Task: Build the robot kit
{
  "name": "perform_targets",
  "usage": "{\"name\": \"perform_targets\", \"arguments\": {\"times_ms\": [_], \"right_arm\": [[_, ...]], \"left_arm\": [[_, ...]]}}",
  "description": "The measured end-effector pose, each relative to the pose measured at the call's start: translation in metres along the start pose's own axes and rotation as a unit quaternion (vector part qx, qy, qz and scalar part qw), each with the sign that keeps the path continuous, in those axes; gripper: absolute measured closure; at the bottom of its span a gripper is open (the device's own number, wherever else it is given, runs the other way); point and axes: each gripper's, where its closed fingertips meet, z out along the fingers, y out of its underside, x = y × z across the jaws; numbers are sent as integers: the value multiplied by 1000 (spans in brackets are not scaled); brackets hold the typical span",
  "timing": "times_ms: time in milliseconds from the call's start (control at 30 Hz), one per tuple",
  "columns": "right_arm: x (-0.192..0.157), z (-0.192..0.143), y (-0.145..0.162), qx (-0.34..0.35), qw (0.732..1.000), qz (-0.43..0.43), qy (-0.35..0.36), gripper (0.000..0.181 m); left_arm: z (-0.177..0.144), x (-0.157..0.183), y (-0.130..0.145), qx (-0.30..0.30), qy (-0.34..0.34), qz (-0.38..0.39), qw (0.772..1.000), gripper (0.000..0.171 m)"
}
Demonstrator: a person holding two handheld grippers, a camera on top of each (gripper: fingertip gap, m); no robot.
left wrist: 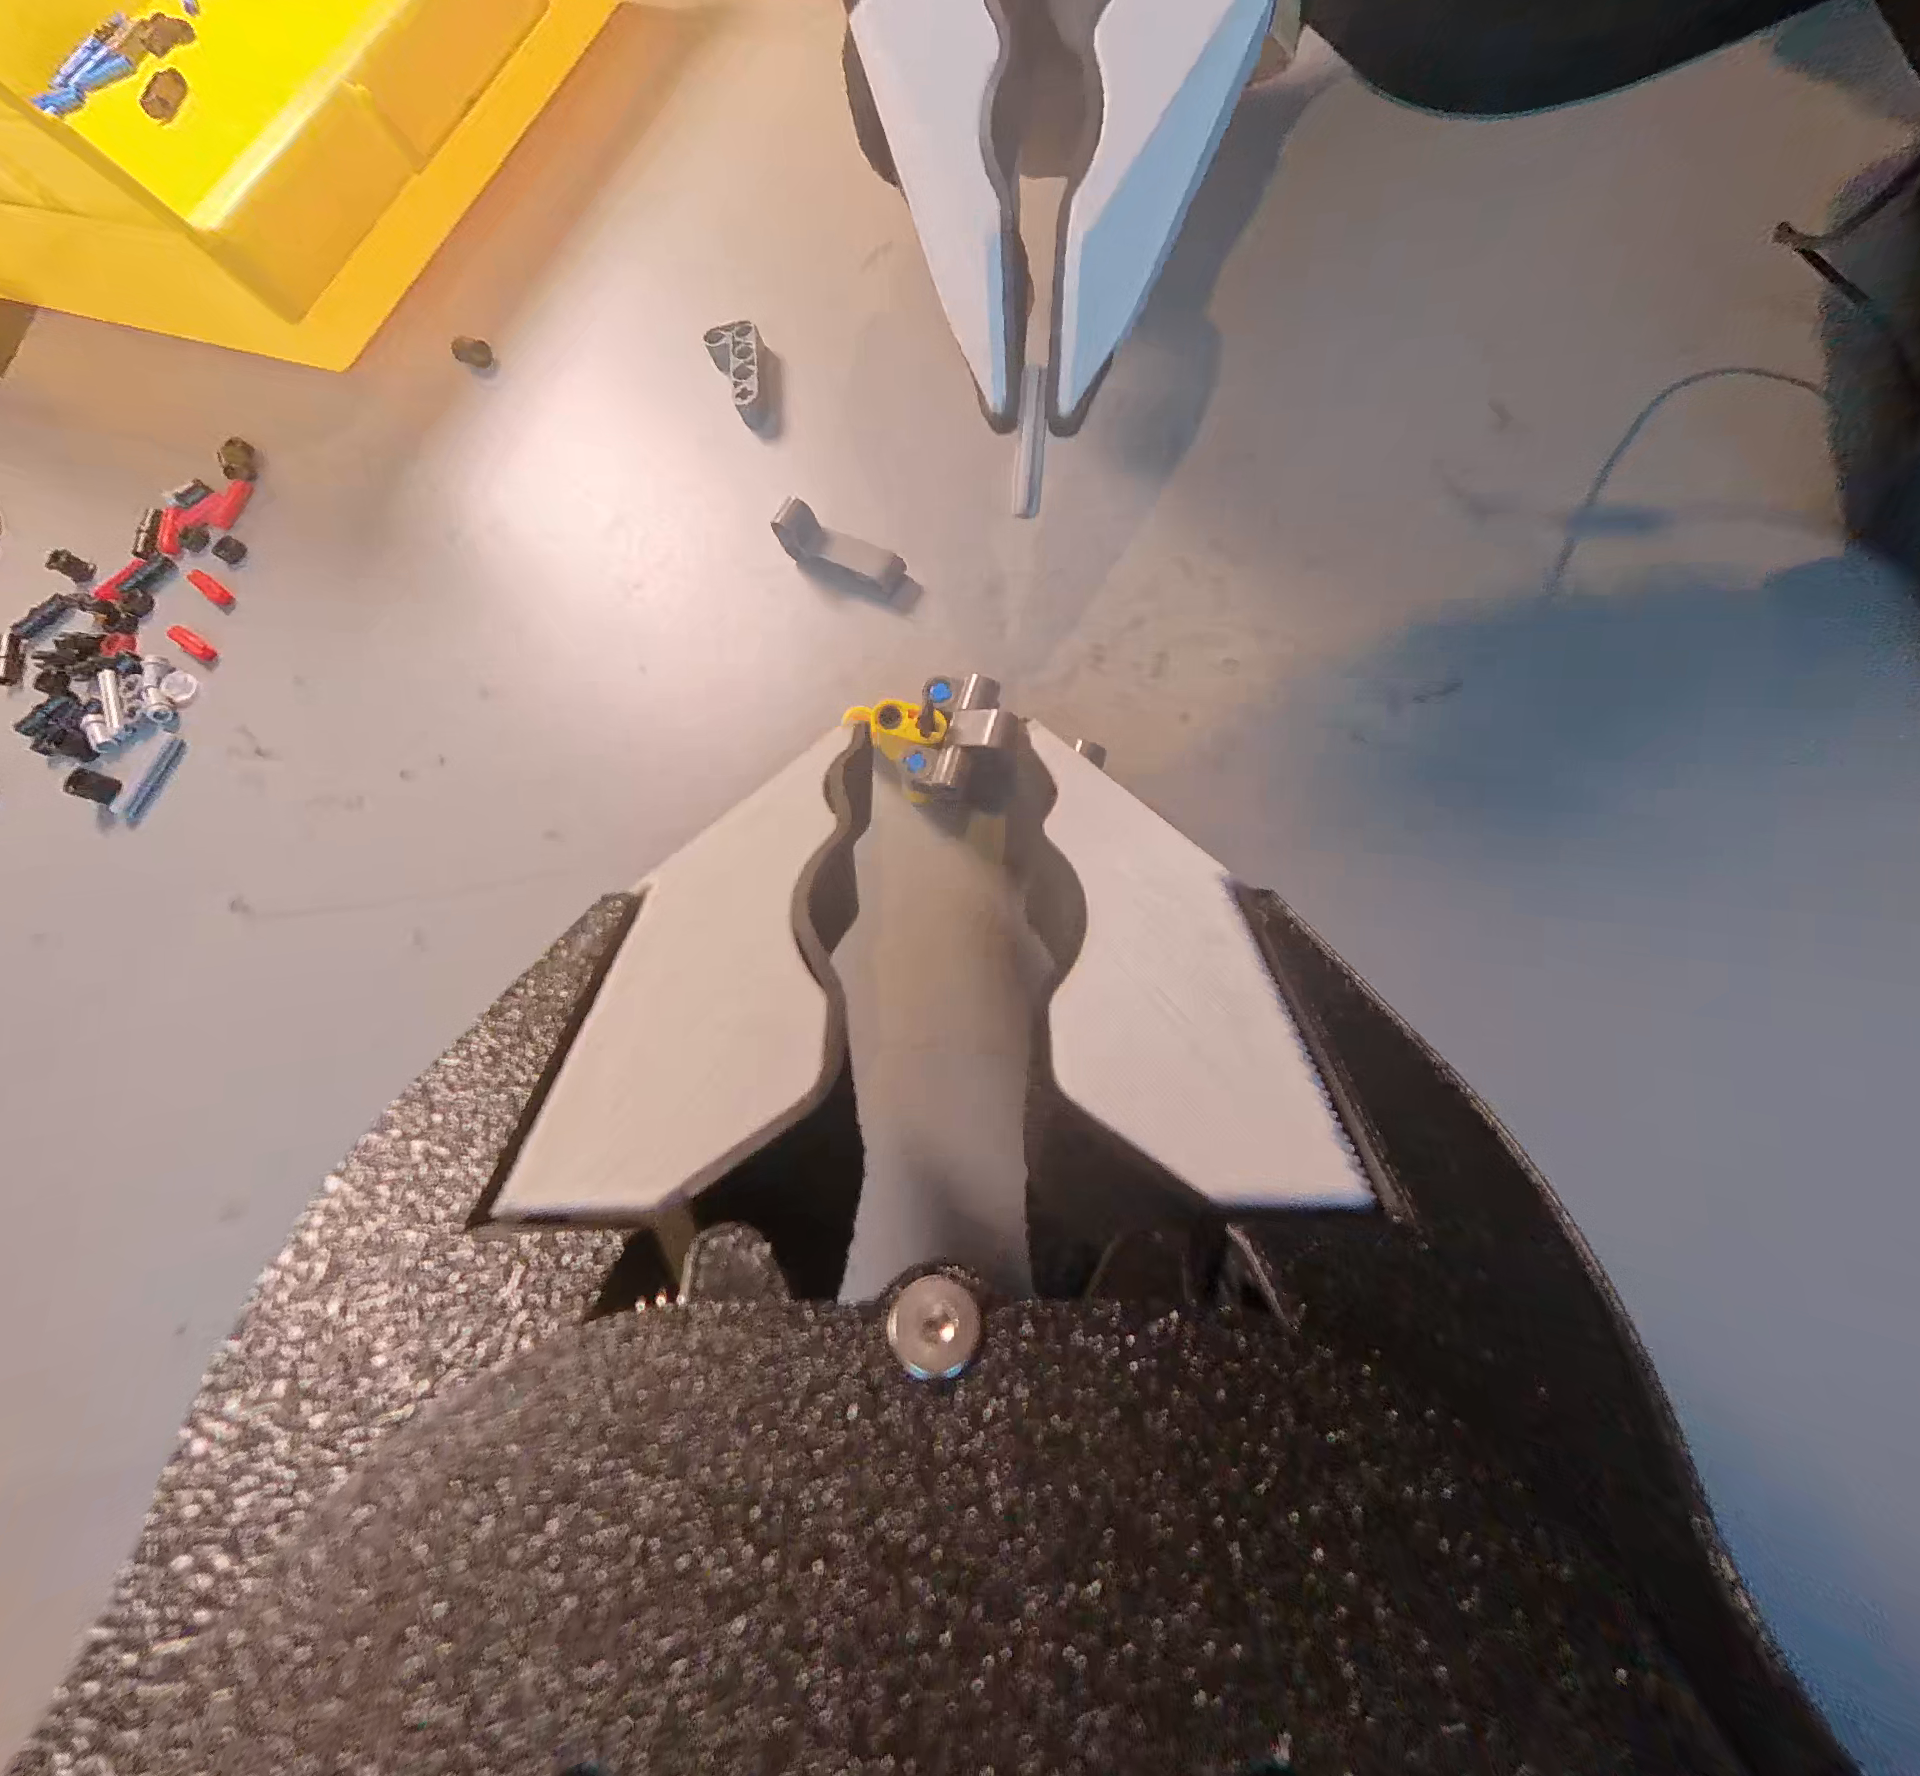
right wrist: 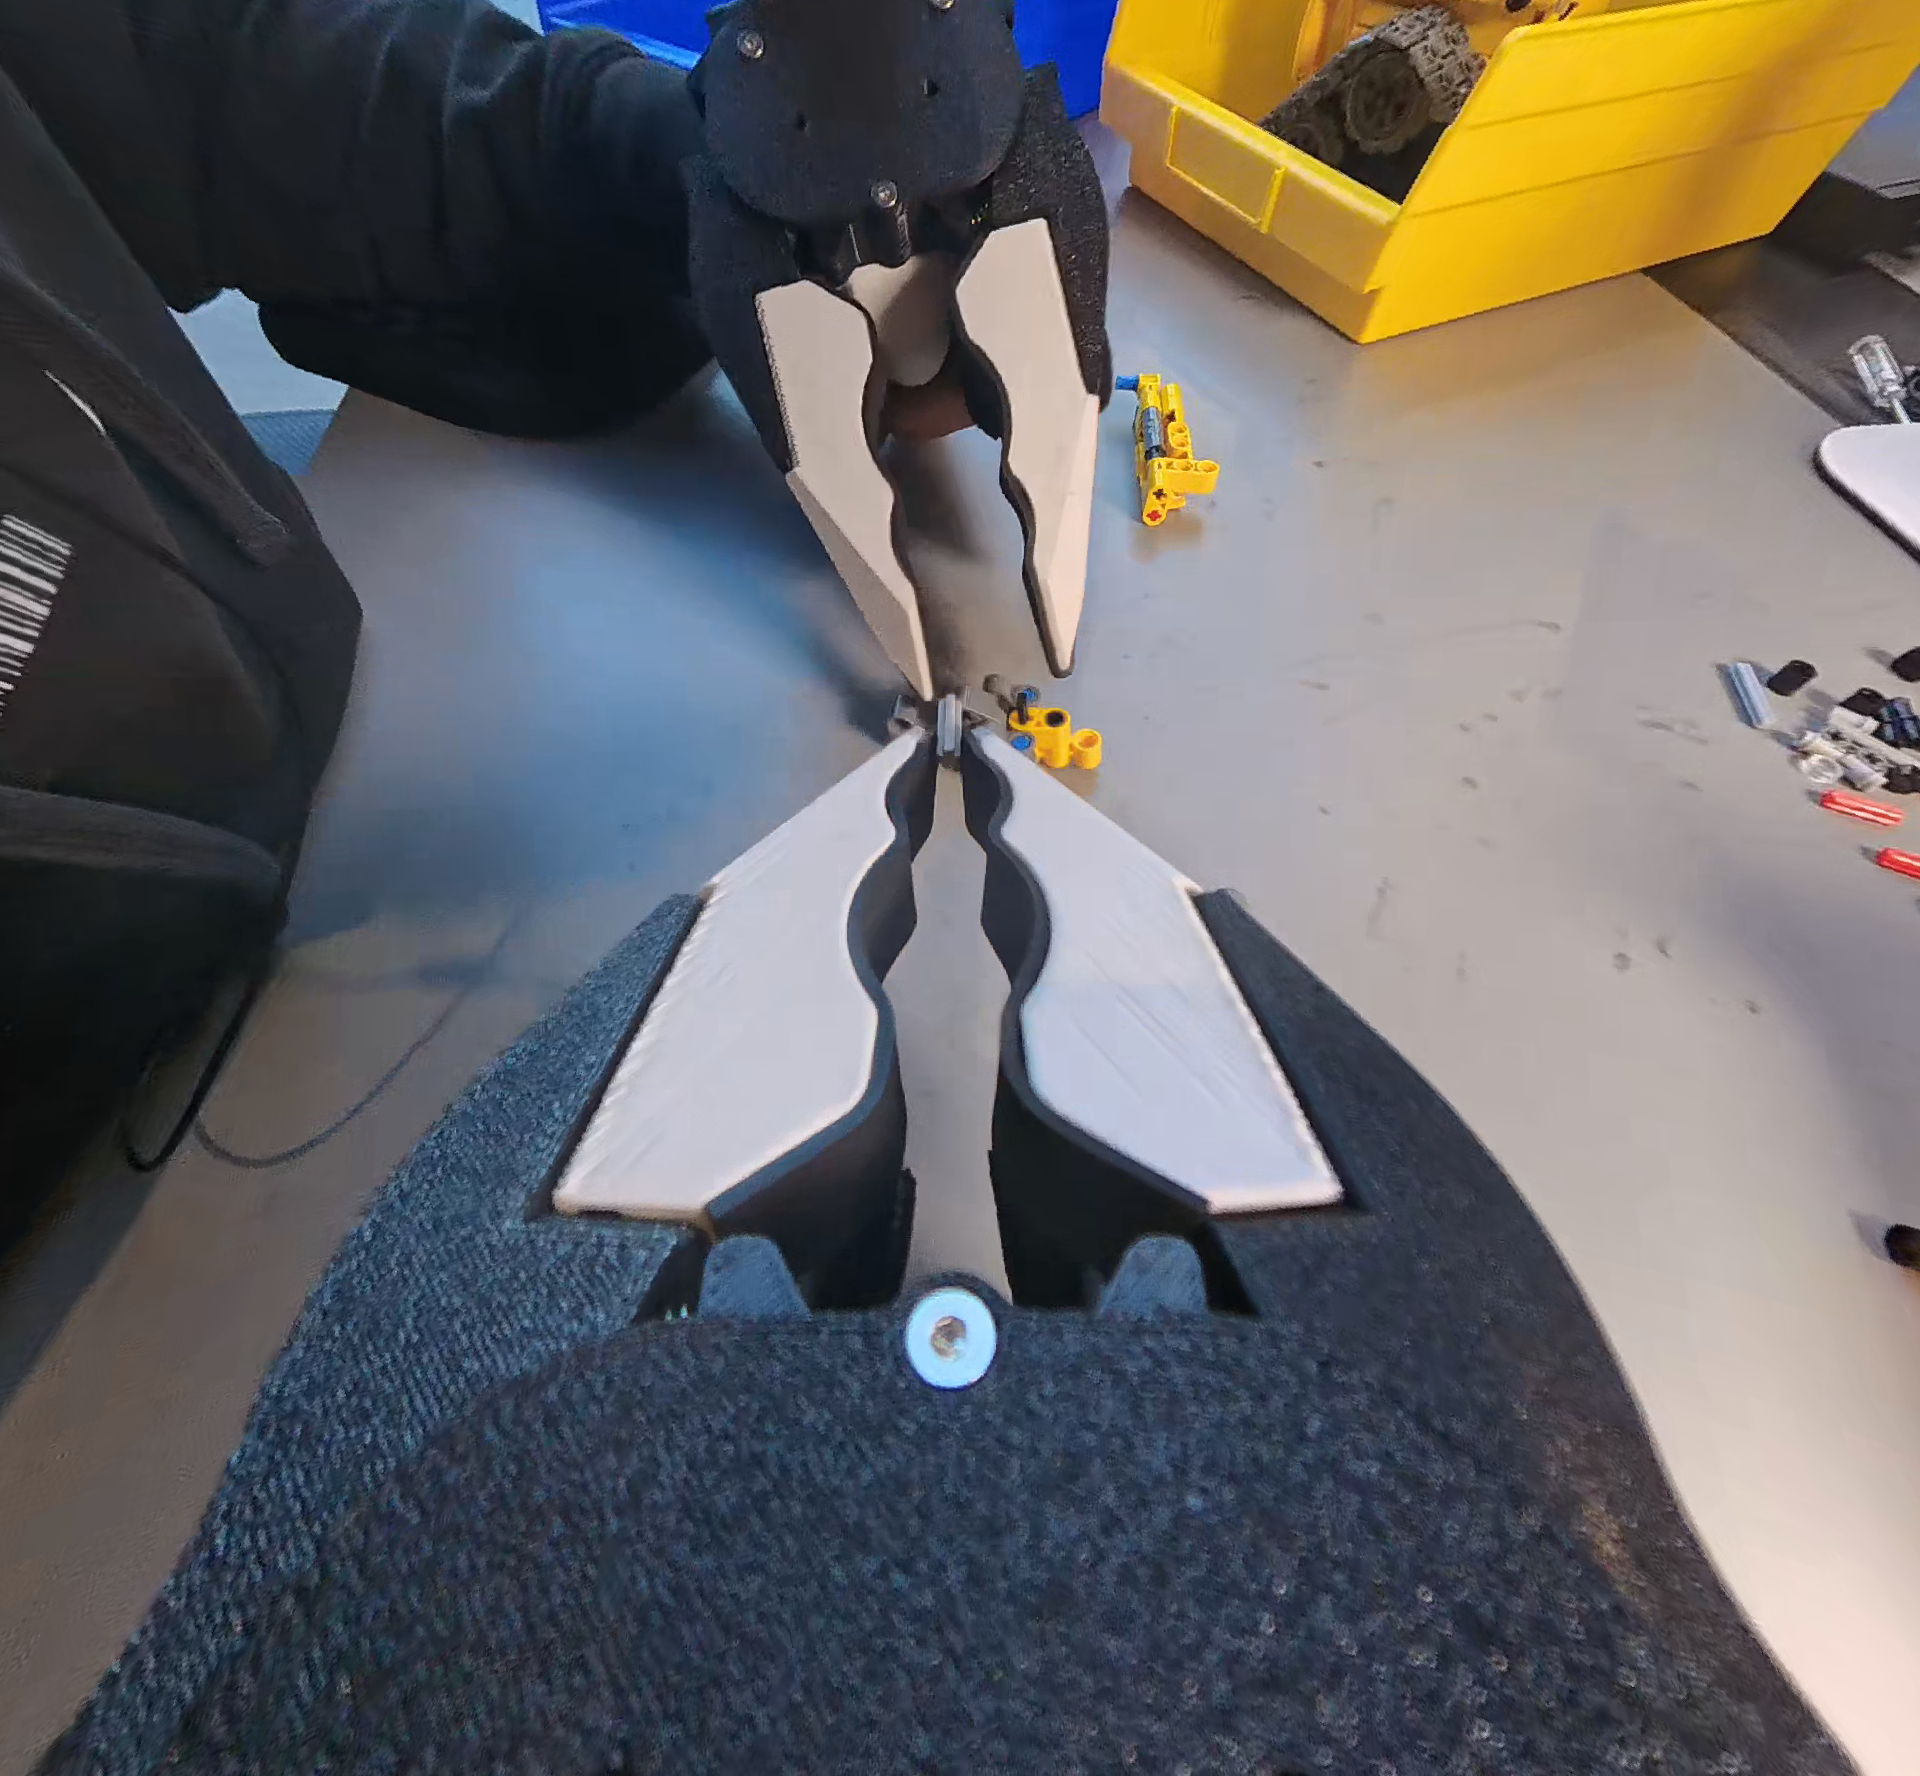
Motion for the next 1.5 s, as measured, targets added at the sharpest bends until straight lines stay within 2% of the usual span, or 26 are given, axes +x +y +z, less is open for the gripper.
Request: {"name": "perform_targets", "arguments": {"times_ms": [133, 400, 500, 633, 667, 767, 933, 1500], "right_arm": [[-2, 2, 0, -1, 1000, 1, -4, 177], [6, 5, 5, -17, 1000, 2, 19, 177], [7, 5, 3, -10, 1000, -3, 26, 177], [3, 5, -7, 17, 1000, -3, 20, 177], [1, 5, -10, 25, 1000, -3, 17, 177], [-3, 5, -16, 37, 999, -10, 12, 177], [-2, 7, -10, 21, 1000, -14, 14, 177], [-13, 5, -12, 30, 999, -15, -23, 177]], "left_arm": [[3, 1, 0, -8, 13, 21, 1000, 154], [8, 4, 0, -10, 15, 19, 1000, 155], [5, 6, -6, 16, 33, -21, 999, 155], [-8, 7, -29, 89, 65, -81, 991, 156], [-10, 8, -33, 101, 71, -90, 988, 163], [-16, 9, -41, 133, 85, -109, 981, 165], [-10, 13, -35, 105, 80, -91, 987, 165], [-15, 22, -41, 116, 65, -58, 989, 166]]}}
